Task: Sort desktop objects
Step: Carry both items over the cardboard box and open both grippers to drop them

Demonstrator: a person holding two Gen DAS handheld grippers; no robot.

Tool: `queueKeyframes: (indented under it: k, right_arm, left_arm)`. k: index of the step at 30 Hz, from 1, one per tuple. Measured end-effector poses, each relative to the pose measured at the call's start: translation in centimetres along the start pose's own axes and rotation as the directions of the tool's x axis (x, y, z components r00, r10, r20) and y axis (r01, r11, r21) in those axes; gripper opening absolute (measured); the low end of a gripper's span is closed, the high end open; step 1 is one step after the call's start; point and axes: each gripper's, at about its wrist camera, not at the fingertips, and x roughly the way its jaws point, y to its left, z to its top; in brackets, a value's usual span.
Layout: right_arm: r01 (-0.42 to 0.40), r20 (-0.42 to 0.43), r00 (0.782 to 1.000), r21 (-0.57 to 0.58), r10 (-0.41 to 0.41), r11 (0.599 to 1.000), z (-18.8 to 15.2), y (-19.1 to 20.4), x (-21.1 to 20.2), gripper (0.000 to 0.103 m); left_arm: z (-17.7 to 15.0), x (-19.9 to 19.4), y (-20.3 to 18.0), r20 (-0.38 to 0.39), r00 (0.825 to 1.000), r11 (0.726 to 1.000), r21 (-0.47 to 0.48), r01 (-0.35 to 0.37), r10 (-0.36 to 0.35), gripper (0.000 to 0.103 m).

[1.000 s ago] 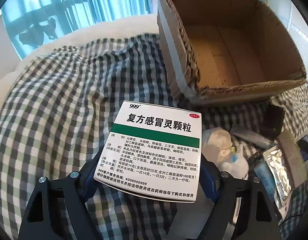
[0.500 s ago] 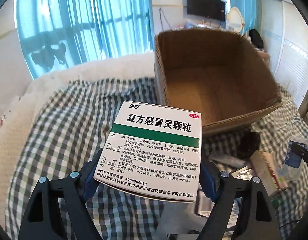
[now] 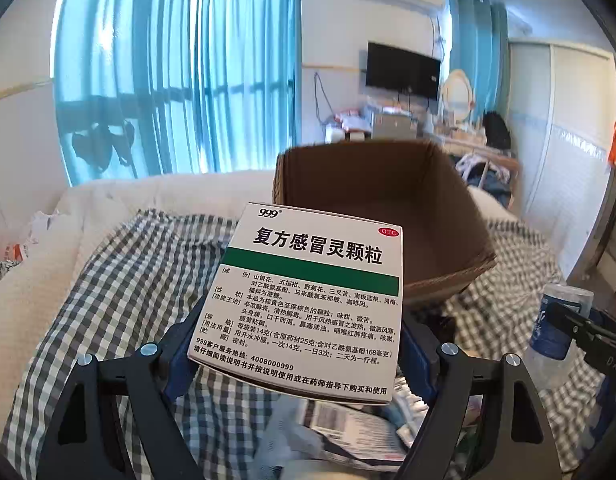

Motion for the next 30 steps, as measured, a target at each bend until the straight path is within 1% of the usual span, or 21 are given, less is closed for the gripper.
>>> queueKeyframes:
  k: [7,13,21,30]
  right_arm:
    - [-0.030,0.131,0.991,-0.068,0.039,0.997,1.3,2.3,-4.2,0.061]
    - [-0.058,0.208,0.975,-0.097,0.078,0.994,2.7,3.5,-7.0,0.061]
    - [-0.080,0.267,0.957,-0.128,0.112,0.989,4.9,4.9,-9.1,0.061]
    - [-0.093,0.316,0.939,-0.158,0.139,0.983,7.1,6.2,-10.4,0.061]
  left_arm:
    - [1.0,-3.8,-0.6,0.106,0.994,0.999,-0.043,0.013,-0.008,0.084]
    - [2.6,-6.8,-0.7,0.200,0.980,0.998,-0.051,0.024,-0.013,0.084]
    - [4.8,-8.0,-1.2,0.252,0.967,0.999,-0.025,0.033,-0.025,0.084]
    - [6.0,-8.5,-1.4,0.288,0.957,0.999,0.002,0.033,-0.032,0.084]
